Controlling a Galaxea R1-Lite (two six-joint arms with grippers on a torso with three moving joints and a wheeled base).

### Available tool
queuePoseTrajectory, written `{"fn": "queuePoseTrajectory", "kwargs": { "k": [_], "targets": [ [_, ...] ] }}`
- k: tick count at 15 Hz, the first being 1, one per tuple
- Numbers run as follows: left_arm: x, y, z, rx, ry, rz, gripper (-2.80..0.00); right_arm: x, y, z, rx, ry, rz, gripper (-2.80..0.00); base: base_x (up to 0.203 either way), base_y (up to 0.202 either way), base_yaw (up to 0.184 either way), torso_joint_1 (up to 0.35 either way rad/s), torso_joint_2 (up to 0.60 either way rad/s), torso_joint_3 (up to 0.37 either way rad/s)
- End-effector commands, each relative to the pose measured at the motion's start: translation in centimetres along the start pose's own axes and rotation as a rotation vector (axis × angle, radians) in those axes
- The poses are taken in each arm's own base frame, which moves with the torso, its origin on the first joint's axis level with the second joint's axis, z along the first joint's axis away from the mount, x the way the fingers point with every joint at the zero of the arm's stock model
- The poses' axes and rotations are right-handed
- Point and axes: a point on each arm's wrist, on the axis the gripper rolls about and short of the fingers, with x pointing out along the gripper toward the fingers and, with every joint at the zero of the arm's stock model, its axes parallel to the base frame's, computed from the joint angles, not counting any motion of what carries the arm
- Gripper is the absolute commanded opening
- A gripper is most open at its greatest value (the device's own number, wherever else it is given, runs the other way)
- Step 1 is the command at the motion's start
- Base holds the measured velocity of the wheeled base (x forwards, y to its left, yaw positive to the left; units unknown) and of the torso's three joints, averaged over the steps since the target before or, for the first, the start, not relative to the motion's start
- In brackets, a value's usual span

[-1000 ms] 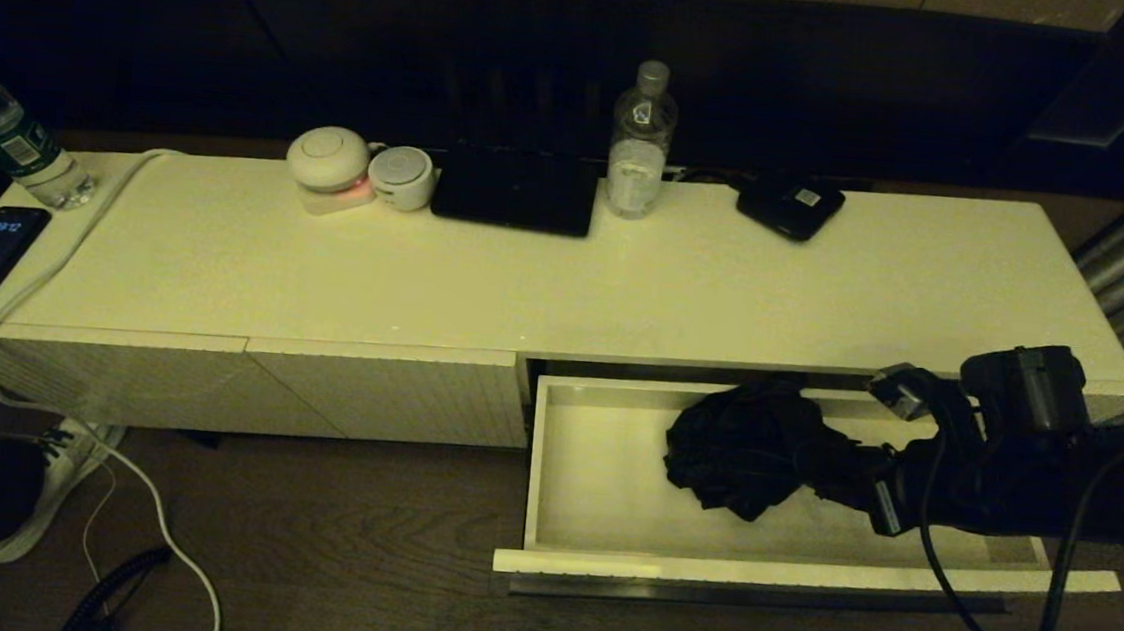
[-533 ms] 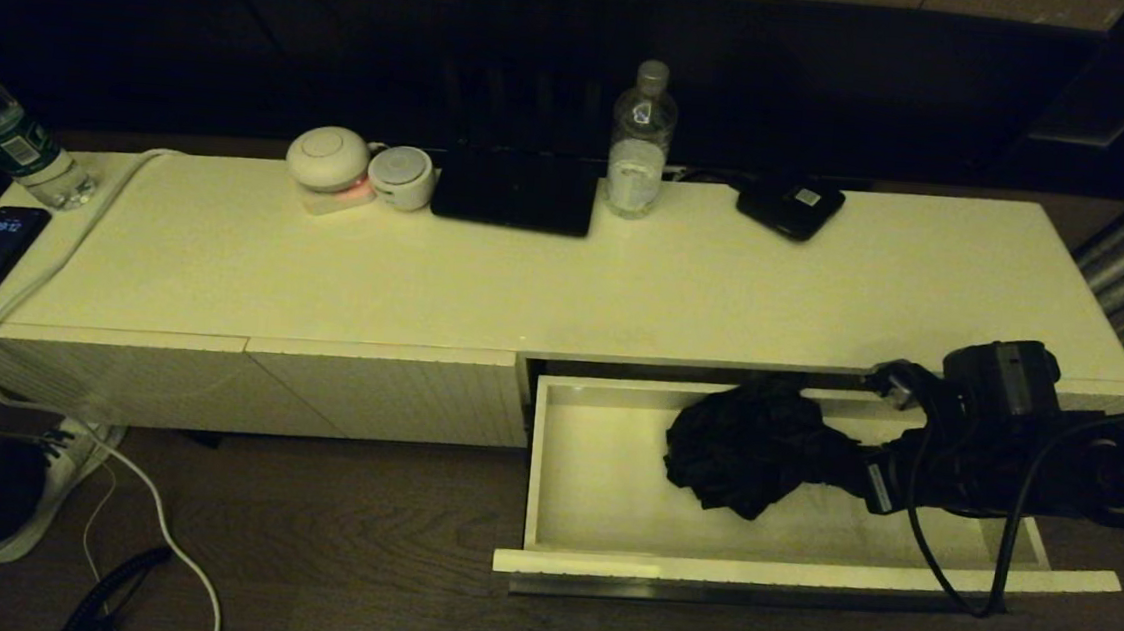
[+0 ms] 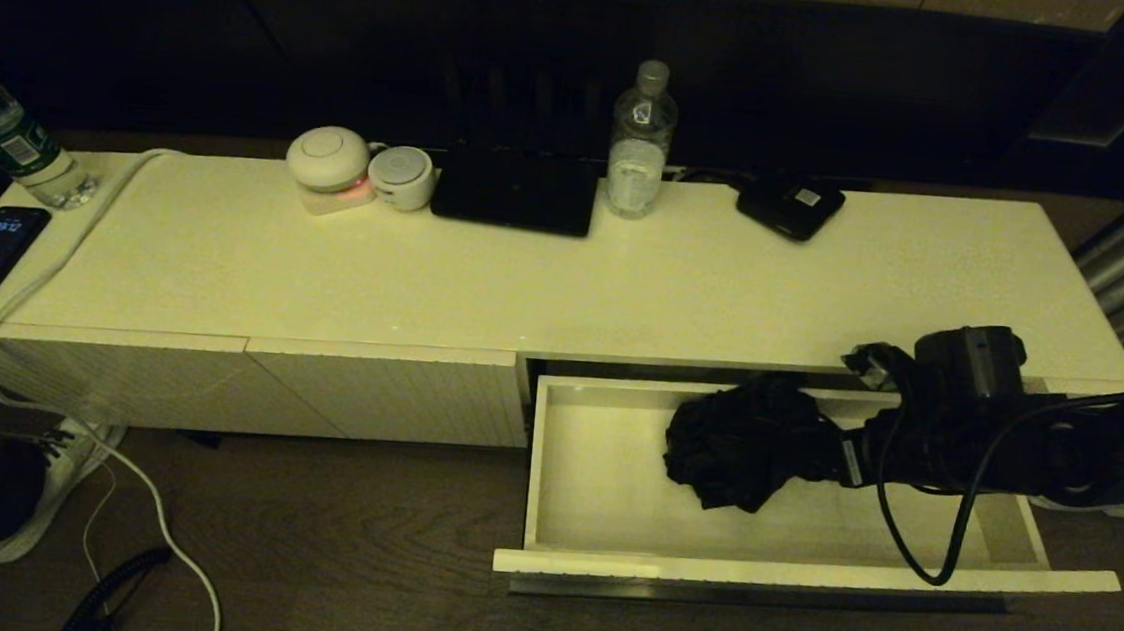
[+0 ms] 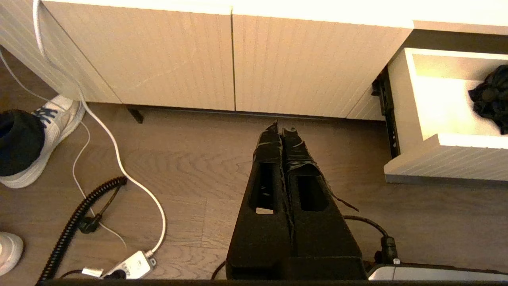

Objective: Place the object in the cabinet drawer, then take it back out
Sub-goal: Put the data cable in the drawer

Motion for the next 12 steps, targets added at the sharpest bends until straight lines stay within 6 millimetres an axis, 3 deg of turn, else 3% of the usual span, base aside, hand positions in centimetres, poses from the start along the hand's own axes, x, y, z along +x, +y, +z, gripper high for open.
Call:
{"fn": "queuePoseTrajectory", "kwargs": {
  "k": [1,4,12],
  "targets": [
    [0.0,0.0,0.0,-0.001,-0.002,0.001,-2.8,0.1,1.6,0.5,-0.031,-0.018,0.032,-2.8,0.0,0.0,0.0,0.0,0.0,0.0],
    [0.0,0.0,0.0,-0.001,-0.002,0.001,-2.8,0.0,3.0,1.2,-0.059,-0.043,0.056,-2.8,0.0,0.0,0.0,0.0,0.0,0.0],
    [0.0,0.0,0.0,-0.001,-0.002,0.001,-2.8,1.6,1.9,0.3,-0.046,-0.02,-0.015,-2.8,0.0,0.0,0.0,0.0,0.0,0.0]
  ]
}}
